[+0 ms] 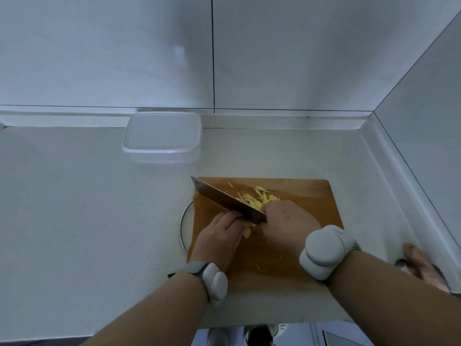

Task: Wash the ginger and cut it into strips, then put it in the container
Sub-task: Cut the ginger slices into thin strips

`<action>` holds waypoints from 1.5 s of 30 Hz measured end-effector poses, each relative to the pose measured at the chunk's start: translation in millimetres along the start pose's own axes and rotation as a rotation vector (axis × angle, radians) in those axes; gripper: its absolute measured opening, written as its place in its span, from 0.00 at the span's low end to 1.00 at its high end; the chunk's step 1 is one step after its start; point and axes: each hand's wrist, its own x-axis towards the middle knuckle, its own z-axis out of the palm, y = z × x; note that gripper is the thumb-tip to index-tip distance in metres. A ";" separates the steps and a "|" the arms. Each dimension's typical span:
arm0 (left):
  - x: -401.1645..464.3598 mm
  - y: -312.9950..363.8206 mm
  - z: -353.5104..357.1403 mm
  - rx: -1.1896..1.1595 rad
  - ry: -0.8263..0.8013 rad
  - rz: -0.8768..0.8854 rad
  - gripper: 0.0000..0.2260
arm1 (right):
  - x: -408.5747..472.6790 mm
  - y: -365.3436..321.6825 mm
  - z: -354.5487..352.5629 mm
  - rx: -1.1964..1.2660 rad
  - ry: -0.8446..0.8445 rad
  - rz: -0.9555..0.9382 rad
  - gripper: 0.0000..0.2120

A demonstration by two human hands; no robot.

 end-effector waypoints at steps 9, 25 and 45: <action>-0.4 -1.2 2.4 -0.011 0.014 0.007 0.11 | 2.8 -7.9 12.2 0.038 0.054 -0.012 0.08; 1.8 -0.3 0.7 -0.021 0.024 -0.007 0.11 | 0.3 0.3 -1.6 0.003 -0.008 0.020 0.08; 1.4 1.0 0.1 -0.001 0.006 -0.008 0.11 | 2.4 -6.2 13.8 0.059 0.042 0.021 0.08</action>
